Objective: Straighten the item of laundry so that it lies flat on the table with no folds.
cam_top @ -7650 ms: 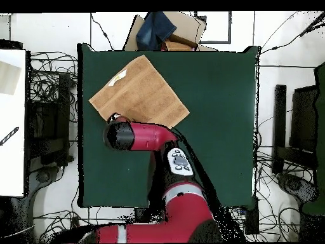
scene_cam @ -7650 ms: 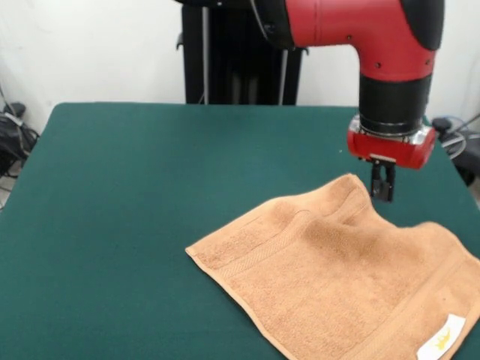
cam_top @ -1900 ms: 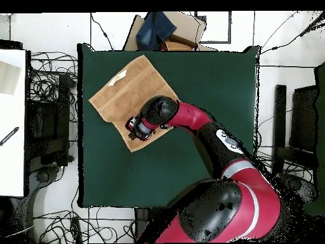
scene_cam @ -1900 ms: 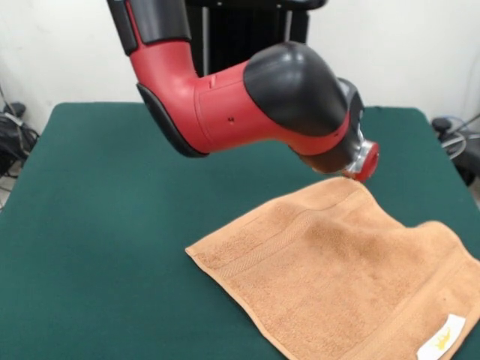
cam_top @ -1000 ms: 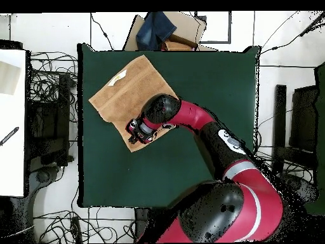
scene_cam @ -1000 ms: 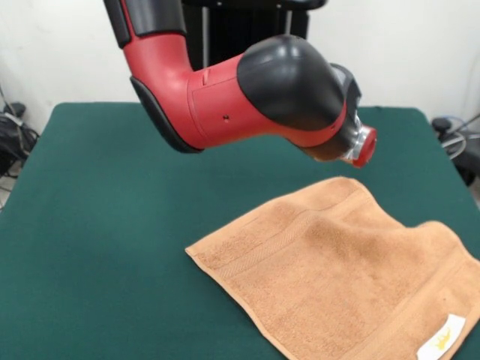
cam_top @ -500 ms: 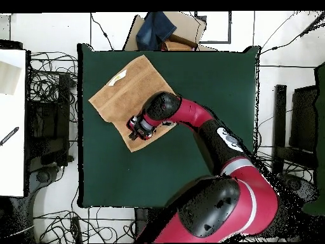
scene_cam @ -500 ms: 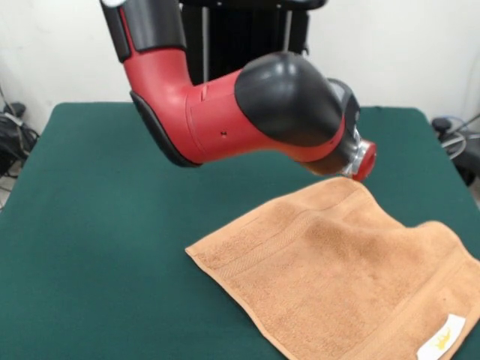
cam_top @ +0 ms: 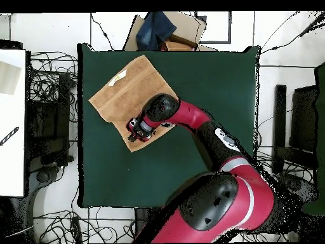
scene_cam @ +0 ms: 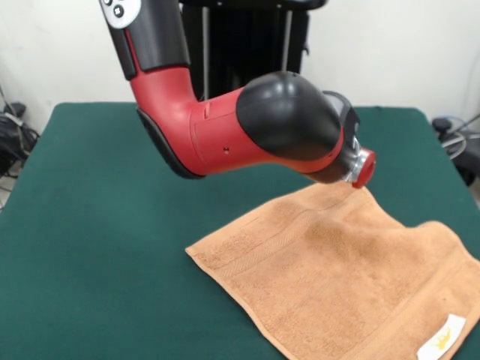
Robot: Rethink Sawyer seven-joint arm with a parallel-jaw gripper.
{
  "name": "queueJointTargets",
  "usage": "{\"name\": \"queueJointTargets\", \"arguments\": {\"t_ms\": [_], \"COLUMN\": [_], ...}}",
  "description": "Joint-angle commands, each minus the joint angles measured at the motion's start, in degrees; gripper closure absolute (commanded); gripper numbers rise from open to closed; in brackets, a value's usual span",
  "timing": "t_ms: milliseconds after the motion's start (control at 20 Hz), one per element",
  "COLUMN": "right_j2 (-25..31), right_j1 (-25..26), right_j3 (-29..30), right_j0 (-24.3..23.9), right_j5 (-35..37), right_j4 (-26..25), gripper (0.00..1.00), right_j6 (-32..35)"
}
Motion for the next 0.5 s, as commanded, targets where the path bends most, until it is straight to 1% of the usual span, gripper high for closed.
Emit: {"name": "queueJointTargets", "arguments": {"t_ms": [50, 400, 500], "right_j2": [-0.72, -0.94, -1.33], "right_j1": [-0.24, 0.37, 2.06], "right_j3": [1.72, 0.56, -2.01], "right_j0": [0.07, 0.25, 0.74], "right_j5": [-1.96, -1.47, -0.60], "right_j4": [-1.17, -1.31, -1.52], "gripper": [1.00, 1.00, 1.00], "right_j6": [-3.30, -3.09, -3.50]}}
